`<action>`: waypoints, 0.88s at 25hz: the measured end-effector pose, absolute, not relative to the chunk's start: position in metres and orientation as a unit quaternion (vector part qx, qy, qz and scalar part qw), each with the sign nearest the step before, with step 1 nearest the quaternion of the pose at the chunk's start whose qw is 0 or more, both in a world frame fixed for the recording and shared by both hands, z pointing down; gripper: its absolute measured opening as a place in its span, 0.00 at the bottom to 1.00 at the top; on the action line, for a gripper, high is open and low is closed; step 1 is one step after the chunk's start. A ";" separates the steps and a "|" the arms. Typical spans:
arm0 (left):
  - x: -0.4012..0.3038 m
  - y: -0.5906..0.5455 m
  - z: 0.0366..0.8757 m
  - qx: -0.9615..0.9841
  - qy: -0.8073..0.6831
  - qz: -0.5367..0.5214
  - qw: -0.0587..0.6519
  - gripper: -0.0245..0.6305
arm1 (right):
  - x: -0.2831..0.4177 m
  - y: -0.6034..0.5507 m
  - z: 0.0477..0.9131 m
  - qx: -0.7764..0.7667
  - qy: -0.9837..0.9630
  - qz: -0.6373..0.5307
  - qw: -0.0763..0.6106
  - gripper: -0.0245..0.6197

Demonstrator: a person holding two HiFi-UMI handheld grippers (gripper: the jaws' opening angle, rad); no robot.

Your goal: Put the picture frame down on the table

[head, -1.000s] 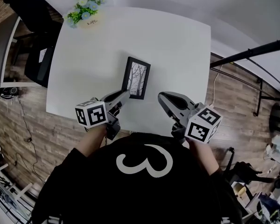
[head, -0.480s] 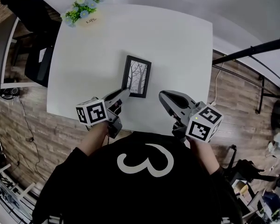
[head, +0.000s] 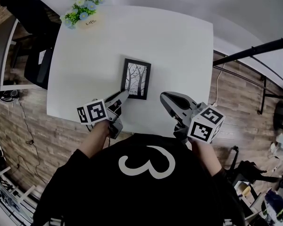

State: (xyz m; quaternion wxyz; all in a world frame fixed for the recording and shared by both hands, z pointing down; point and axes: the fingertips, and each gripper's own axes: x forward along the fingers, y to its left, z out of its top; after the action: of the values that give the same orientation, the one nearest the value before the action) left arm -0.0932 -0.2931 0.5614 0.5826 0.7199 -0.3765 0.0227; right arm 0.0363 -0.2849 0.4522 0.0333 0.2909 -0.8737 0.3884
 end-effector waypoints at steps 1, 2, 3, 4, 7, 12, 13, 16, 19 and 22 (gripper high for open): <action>-0.094 -0.293 0.563 0.718 -0.378 0.022 0.584 0.17 | 0.036 -0.285 0.453 0.290 -0.873 0.391 0.032 0.07; -0.095 -0.293 0.564 0.717 -0.379 0.023 0.585 0.17 | 0.035 -0.285 0.454 0.289 -0.873 0.392 0.031 0.07; -0.096 -0.293 0.566 0.716 -0.381 0.023 0.585 0.17 | 0.034 -0.285 0.454 0.289 -0.873 0.393 0.030 0.07; -0.097 -0.293 0.567 0.715 -0.383 0.024 0.584 0.17 | 0.033 -0.286 0.454 0.289 -0.872 0.393 0.030 0.07; -0.099 -0.293 0.570 0.715 -0.390 0.032 0.579 0.18 | 0.033 -0.287 0.454 0.289 -0.872 0.394 0.028 0.07; -0.101 -0.292 0.577 0.711 -0.401 0.047 0.575 0.22 | 0.036 -0.285 0.457 0.292 -0.869 0.399 0.025 0.07; -0.101 -0.292 0.578 0.710 -0.403 0.049 0.575 0.23 | 0.036 -0.284 0.457 0.292 -0.868 0.401 0.024 0.07; -0.101 -0.292 0.578 0.711 -0.406 0.054 0.572 0.25 | 0.037 -0.282 0.457 0.290 -0.866 0.407 0.019 0.07; -0.101 -0.293 0.578 0.715 -0.412 0.066 0.561 0.28 | 0.039 -0.281 0.457 0.291 -0.864 0.410 0.017 0.07; -0.102 -0.293 0.577 0.722 -0.421 0.085 0.542 0.31 | 0.040 -0.280 0.455 0.293 -0.864 0.410 0.017 0.07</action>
State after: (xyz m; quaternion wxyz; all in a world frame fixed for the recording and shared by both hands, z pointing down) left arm -0.1022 -0.2931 0.5769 0.5420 0.7221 -0.4213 0.0851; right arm 0.0396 -0.2800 0.4553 0.0165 0.2930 -0.8635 0.4101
